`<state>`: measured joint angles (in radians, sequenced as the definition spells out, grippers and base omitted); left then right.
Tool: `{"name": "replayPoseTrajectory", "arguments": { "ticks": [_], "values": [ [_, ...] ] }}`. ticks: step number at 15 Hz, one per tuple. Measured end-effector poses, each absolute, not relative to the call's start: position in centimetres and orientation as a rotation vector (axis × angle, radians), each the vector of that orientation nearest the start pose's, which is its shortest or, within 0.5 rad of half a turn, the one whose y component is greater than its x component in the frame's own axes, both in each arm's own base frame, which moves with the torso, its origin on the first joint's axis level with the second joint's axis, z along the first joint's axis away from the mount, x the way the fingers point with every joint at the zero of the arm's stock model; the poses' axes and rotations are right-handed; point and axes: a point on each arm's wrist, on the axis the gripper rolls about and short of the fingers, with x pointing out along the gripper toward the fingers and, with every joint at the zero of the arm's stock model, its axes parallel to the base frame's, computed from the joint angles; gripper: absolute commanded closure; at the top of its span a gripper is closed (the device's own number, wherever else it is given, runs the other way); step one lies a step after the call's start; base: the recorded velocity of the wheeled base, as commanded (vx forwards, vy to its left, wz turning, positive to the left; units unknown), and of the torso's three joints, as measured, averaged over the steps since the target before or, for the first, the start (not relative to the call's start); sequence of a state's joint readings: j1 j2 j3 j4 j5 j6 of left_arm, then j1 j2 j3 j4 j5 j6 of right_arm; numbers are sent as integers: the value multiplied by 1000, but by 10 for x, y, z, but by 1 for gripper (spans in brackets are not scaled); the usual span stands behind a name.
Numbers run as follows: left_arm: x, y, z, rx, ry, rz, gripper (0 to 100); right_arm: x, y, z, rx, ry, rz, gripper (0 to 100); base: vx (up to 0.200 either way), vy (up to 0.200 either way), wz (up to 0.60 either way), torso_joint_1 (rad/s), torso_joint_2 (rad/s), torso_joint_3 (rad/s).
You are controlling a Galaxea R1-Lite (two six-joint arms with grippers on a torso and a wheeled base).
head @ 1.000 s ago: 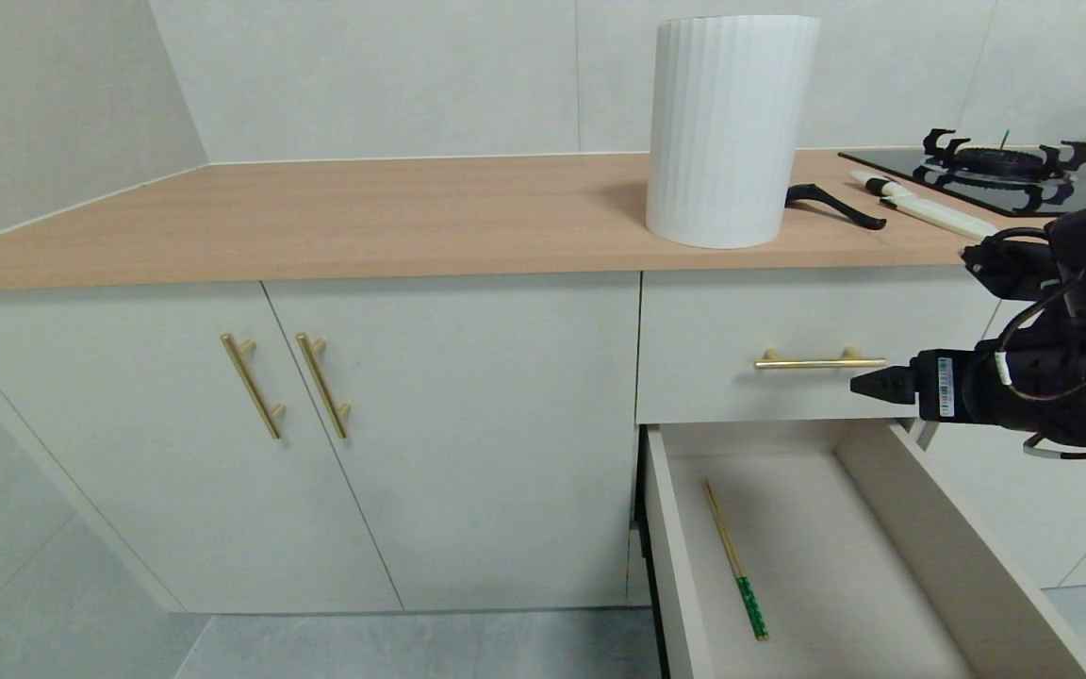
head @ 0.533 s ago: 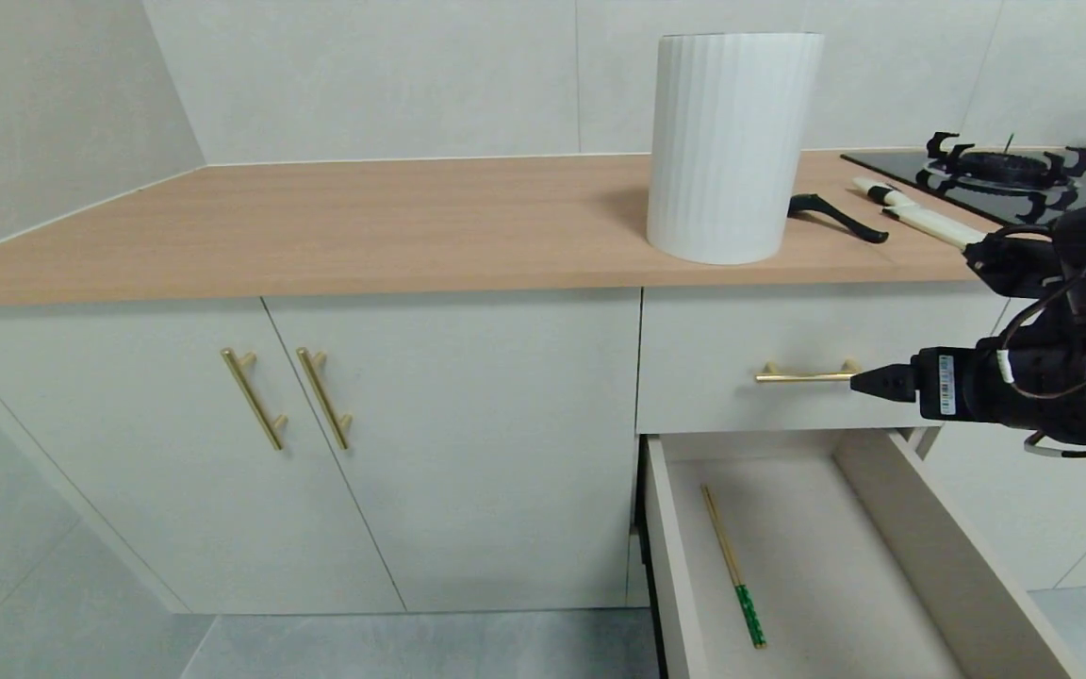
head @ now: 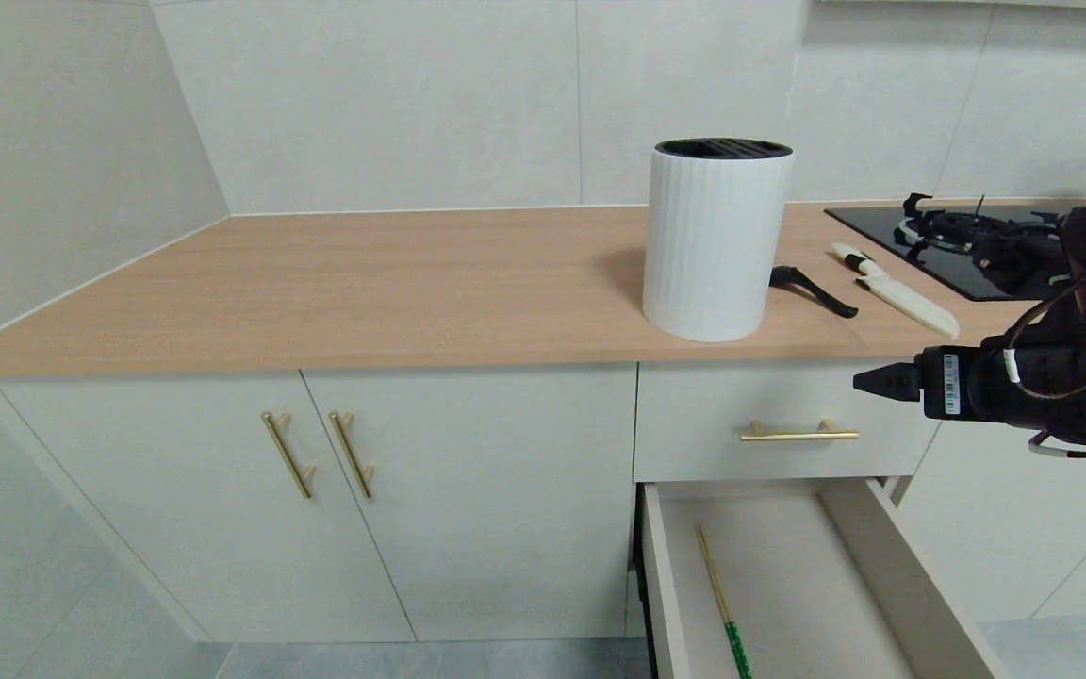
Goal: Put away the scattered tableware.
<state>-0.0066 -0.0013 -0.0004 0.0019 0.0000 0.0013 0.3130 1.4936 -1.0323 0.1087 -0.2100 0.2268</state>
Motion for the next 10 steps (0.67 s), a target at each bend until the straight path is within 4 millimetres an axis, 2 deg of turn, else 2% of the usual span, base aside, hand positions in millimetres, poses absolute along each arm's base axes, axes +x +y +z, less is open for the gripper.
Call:
{"name": "replayPoseTrajectory", "arguments": {
  "ticks": [8, 10],
  "values": [
    [-23, 0, 75, 2, 0, -6, 0, 243, 74, 232, 72, 564, 36, 0, 0, 0, 0, 205, -488, -281],
    [-23, 0, 76, 2, -1, -6, 0, 244, 74, 232, 72, 566, 36, 0, 0, 0, 0, 88, -195, -102]
  ]
}}
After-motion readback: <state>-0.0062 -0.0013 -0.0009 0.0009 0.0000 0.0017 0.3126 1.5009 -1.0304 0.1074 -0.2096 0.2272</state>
